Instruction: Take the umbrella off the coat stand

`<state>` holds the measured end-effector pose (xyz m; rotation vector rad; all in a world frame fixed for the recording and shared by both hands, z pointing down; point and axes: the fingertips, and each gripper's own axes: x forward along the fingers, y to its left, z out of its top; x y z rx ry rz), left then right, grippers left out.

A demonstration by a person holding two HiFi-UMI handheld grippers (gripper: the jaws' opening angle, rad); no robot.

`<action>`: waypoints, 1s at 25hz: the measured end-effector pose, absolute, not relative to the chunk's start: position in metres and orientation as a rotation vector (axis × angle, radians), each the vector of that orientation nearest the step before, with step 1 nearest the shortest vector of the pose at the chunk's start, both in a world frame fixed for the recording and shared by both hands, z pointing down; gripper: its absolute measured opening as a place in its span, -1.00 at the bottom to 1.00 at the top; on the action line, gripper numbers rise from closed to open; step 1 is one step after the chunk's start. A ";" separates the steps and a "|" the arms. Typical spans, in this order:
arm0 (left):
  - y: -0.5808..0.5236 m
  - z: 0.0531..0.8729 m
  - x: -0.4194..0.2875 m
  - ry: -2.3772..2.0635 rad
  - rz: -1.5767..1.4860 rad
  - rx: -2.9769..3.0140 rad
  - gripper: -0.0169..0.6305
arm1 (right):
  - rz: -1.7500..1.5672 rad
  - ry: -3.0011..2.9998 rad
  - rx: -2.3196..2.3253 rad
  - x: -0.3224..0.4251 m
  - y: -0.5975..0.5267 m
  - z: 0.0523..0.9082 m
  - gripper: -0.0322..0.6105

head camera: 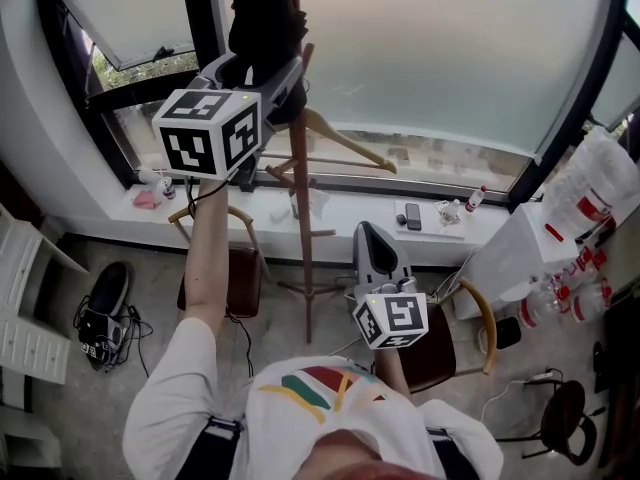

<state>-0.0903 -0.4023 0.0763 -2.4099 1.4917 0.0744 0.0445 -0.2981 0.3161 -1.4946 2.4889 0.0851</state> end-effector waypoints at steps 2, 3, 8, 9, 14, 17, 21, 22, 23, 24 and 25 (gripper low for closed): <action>-0.402 0.069 -0.092 1.500 0.081 -2.394 -0.20 | 0.089 2.482 -1.489 0.046 -0.298 0.313 -0.90; -0.402 0.066 -0.094 1.506 0.084 -2.384 -0.19 | 0.091 2.480 -1.487 0.046 -0.297 0.312 -0.90; -0.394 0.051 -0.106 1.542 0.125 -2.338 -0.19 | 0.085 2.478 -1.477 0.048 -0.295 0.311 -0.90; -0.391 0.049 -0.109 1.548 0.136 -2.328 -0.19 | 0.083 2.479 -1.475 0.048 -0.295 0.311 -0.90; -0.369 0.048 -0.119 1.555 0.210 -2.273 -0.19 | 0.084 2.492 -1.463 0.044 -0.293 0.313 -0.90; -0.354 0.056 -0.124 1.562 0.230 -2.244 -0.19 | 0.086 2.509 -1.451 0.038 -0.292 0.315 -0.90; -0.339 0.076 -0.132 1.588 0.232 -2.211 -0.19 | 0.076 2.542 -1.415 0.026 -0.288 0.319 -0.90; -0.337 0.083 -0.134 1.586 0.246 -2.208 -0.19 | 0.082 2.547 -1.409 0.022 -0.287 0.319 -0.90; -0.335 0.090 -0.137 1.584 0.264 -2.208 -0.19 | 0.100 2.547 -1.407 0.019 -0.285 0.318 -0.90; -0.334 0.098 -0.140 1.586 0.283 -2.211 -0.19 | 0.129 2.543 -1.411 0.016 -0.283 0.316 -0.90; -0.333 0.108 -0.143 1.595 0.297 -2.217 -0.19 | 0.160 2.537 -1.415 0.013 -0.281 0.314 -0.90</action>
